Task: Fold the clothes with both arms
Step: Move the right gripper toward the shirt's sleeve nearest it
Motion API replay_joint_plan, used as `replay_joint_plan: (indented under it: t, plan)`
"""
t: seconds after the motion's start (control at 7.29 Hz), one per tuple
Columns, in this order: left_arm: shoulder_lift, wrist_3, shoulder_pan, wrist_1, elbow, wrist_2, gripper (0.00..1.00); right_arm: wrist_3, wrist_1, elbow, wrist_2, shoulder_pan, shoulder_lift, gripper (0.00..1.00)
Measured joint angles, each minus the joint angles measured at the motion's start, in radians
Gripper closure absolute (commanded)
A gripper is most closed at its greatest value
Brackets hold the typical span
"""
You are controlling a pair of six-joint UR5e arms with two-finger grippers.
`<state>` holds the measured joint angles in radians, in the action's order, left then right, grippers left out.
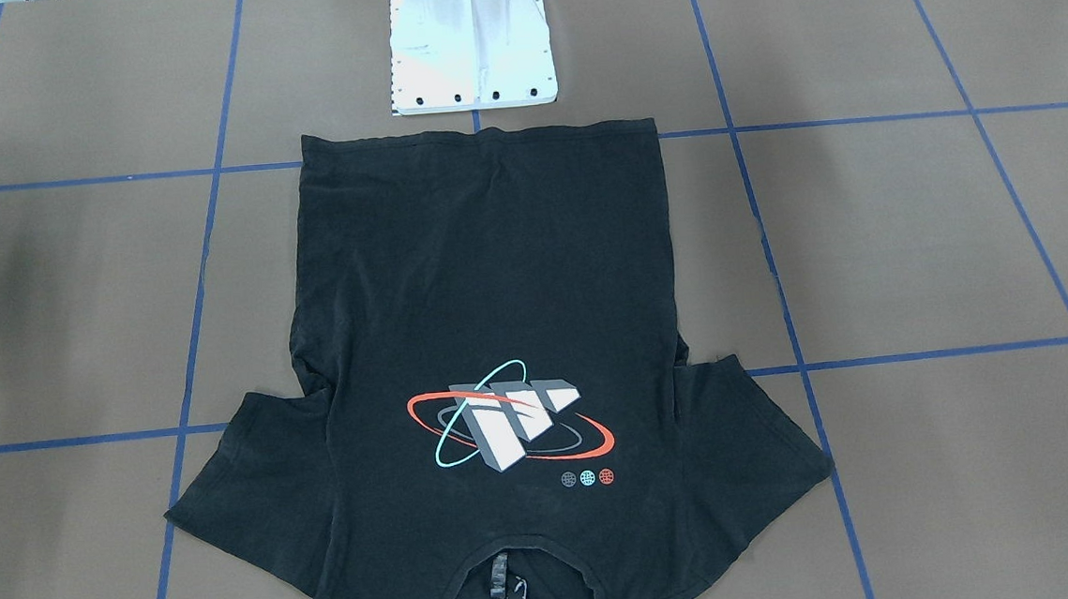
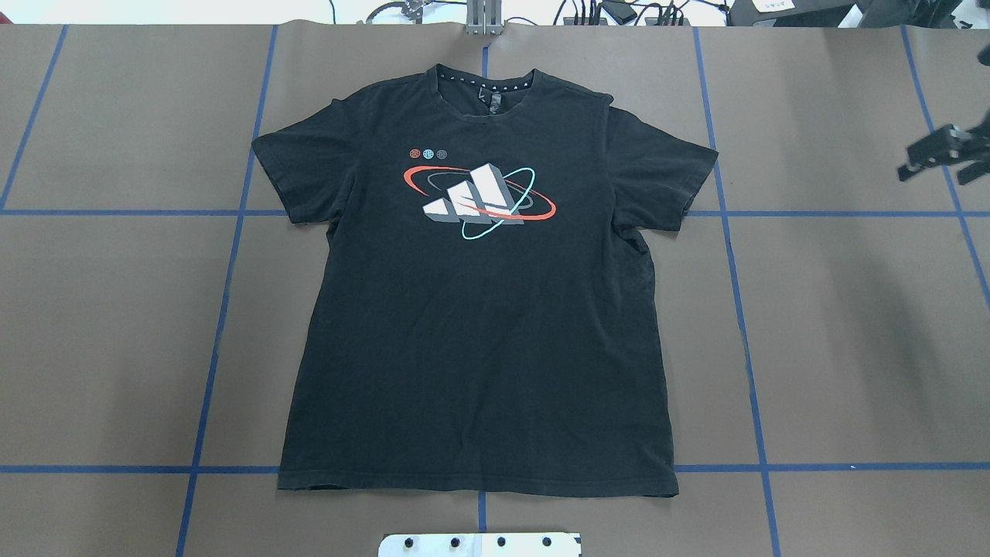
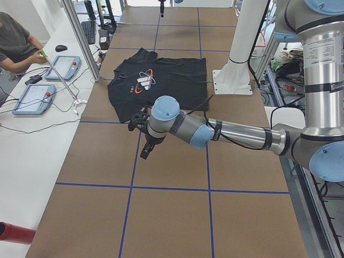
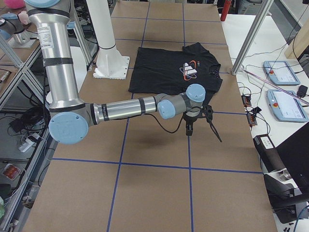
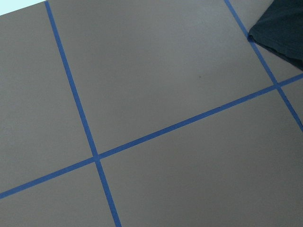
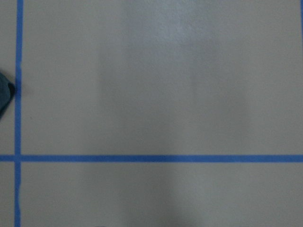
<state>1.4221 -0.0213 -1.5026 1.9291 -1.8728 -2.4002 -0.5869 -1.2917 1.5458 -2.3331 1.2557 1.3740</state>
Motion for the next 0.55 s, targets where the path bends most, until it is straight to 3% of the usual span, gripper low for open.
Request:
replay_joint_plan:
  t: [0.27, 0.55]
  plan:
    - [0.000, 0.000, 0.010, 0.003, -0.003, 0.000, 0.00, -0.216, 0.188, -0.146, 0.109, -0.116, -0.128, 0.13]
    - [0.001, -0.007, 0.022, 0.030, -0.004, 0.000, 0.00, -0.247, 0.397, -0.284, 0.169, -0.183, -0.206, 0.24]
